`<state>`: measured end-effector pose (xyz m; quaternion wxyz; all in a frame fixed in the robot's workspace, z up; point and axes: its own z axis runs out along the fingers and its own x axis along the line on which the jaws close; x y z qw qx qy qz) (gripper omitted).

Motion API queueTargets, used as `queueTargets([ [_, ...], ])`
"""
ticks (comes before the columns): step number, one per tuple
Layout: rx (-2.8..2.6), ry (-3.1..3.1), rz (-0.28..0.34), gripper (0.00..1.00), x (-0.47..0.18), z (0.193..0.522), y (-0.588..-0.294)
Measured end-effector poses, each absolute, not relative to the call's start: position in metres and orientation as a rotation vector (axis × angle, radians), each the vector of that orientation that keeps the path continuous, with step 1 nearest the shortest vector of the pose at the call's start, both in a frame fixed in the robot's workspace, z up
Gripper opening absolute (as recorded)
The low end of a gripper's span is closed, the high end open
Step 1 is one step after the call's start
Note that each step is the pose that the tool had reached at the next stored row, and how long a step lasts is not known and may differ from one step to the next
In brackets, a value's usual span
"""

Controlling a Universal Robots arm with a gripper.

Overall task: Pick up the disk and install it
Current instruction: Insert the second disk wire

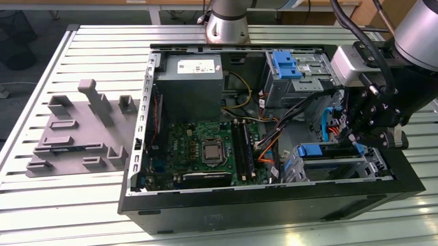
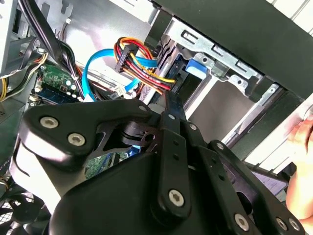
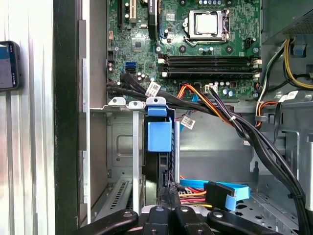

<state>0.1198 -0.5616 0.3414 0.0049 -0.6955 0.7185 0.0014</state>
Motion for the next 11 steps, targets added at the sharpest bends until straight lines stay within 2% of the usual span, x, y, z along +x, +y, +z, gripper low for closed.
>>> queueTargets([
  [11,-2.178,2.25,0.005,0.11,0.099,0.347,-0.562],
])
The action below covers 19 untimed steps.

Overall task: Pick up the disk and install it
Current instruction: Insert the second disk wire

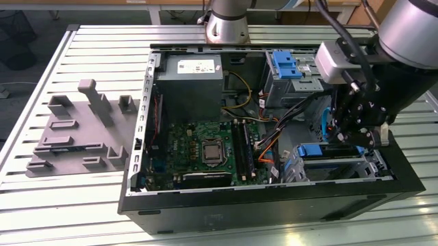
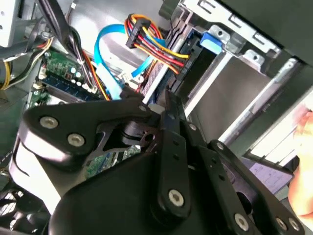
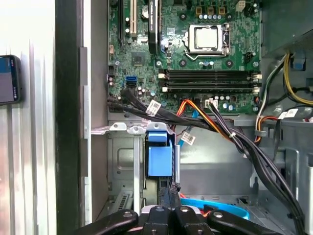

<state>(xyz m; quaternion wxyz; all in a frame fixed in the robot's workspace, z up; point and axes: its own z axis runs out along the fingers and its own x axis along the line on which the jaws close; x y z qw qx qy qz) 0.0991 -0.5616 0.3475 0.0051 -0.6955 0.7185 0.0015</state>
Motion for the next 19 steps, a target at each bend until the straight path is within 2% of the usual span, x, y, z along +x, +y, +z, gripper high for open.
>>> queueTargets([
  [9,-2.178,2.25,0.005,0.11,0.097,0.376,-0.559],
  [19,-2.176,2.252,0.005,0.11,0.097,0.392,-0.539],
])
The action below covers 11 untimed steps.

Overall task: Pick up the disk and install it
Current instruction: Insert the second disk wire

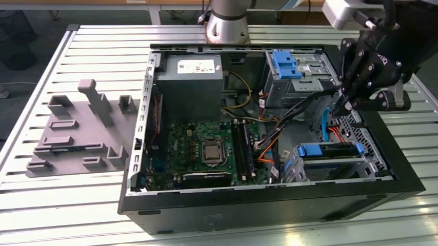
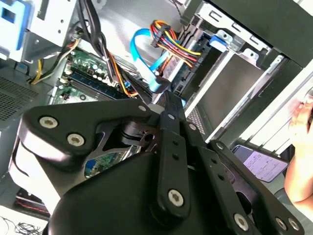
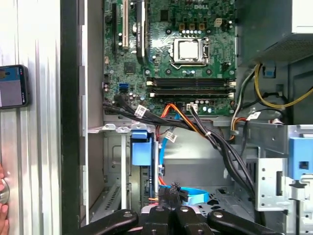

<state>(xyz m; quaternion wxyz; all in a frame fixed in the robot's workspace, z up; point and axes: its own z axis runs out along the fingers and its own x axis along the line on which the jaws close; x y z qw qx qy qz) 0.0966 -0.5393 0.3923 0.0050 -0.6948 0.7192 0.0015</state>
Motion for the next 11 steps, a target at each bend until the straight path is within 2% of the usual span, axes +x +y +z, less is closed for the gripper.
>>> queueTargets([
  [8,-2.141,2.285,0.004,0.11,0.097,0.393,-0.531],
  [9,-2.137,2.289,0.004,0.18,0.097,0.393,-0.53],
  [11,-2.13,2.296,0.004,0.18,0.097,0.392,-0.527],
])
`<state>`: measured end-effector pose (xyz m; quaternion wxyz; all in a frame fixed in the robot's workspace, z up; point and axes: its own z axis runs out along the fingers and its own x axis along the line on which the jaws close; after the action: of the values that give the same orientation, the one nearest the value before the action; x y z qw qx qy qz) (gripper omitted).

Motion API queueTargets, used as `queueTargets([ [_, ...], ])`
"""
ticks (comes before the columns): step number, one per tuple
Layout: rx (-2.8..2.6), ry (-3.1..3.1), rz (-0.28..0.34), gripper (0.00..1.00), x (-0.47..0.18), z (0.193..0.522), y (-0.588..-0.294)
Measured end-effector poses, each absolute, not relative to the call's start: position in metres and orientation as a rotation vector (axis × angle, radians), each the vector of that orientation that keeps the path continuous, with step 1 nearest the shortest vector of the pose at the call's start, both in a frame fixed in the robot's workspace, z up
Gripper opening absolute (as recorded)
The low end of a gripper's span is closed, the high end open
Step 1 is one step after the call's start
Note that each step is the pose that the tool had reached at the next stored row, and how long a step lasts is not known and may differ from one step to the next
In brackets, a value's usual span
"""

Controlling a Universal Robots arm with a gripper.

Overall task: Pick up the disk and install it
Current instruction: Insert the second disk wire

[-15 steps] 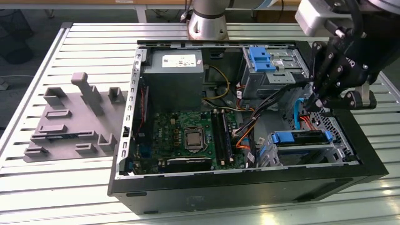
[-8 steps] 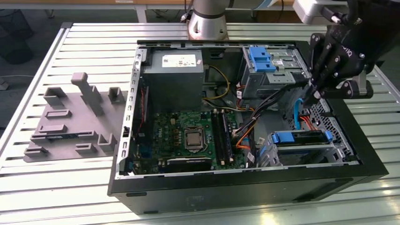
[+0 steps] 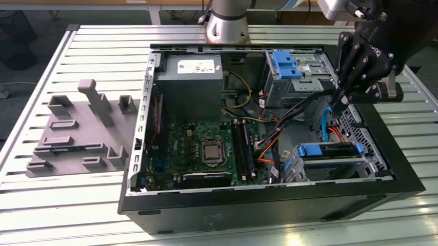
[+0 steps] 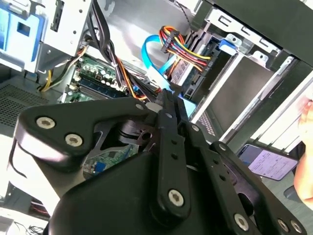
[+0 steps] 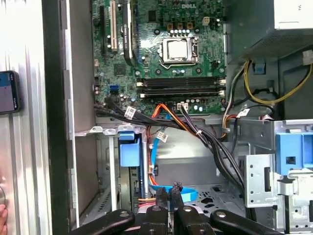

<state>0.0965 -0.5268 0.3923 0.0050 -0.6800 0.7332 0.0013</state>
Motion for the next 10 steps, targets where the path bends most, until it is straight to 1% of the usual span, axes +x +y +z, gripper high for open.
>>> queueTargets([
  [2,-2.126,2.304,-0.003,0.18,0.097,0.392,-0.525],
  [6,-2.148,2.329,-0.059,0.18,0.097,0.39,-0.521],
  [8,-2.148,2.33,-0.061,0.19,0.097,0.389,-0.518],
  [9,-2.148,2.33,-0.061,0.25,0.097,0.389,-0.516],
  [10,-2.148,2.33,-0.061,0.25,0.097,0.389,-0.515],
])
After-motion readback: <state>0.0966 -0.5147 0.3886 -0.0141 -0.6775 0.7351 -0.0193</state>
